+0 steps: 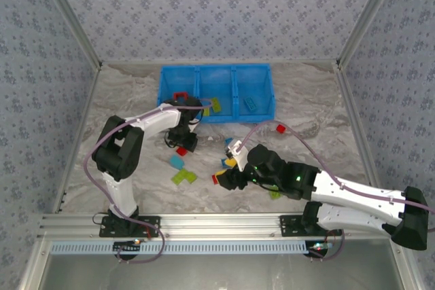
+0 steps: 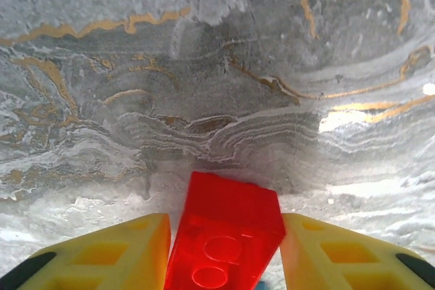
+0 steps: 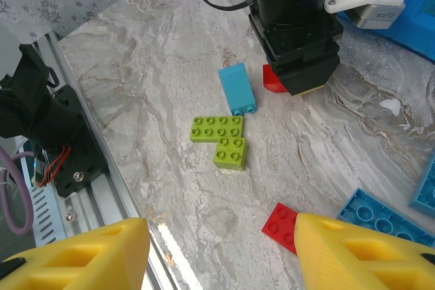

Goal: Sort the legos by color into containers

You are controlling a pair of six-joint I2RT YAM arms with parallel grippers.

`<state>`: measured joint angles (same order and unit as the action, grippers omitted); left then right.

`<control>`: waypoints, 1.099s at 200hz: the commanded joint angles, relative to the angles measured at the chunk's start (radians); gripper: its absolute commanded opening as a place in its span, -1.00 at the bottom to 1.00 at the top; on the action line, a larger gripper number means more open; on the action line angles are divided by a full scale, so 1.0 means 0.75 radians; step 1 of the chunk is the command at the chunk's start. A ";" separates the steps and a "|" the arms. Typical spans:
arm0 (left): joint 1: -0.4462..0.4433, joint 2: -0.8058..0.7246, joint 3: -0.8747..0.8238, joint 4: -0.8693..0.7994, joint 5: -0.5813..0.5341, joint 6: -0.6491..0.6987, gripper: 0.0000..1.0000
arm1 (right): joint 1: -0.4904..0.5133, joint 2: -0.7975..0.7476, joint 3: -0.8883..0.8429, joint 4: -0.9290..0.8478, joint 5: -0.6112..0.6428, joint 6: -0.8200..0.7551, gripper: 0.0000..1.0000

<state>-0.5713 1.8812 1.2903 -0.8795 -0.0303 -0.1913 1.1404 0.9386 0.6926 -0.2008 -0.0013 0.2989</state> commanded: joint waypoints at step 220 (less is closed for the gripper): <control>0.377 0.362 1.068 -0.148 0.068 -0.166 -0.40 | -0.172 0.164 0.323 0.188 0.083 -0.010 0.17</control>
<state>-0.2710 2.1498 2.0483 -0.8978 0.0349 -0.2886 1.0214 1.0561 0.9150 -0.0784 0.0635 0.2878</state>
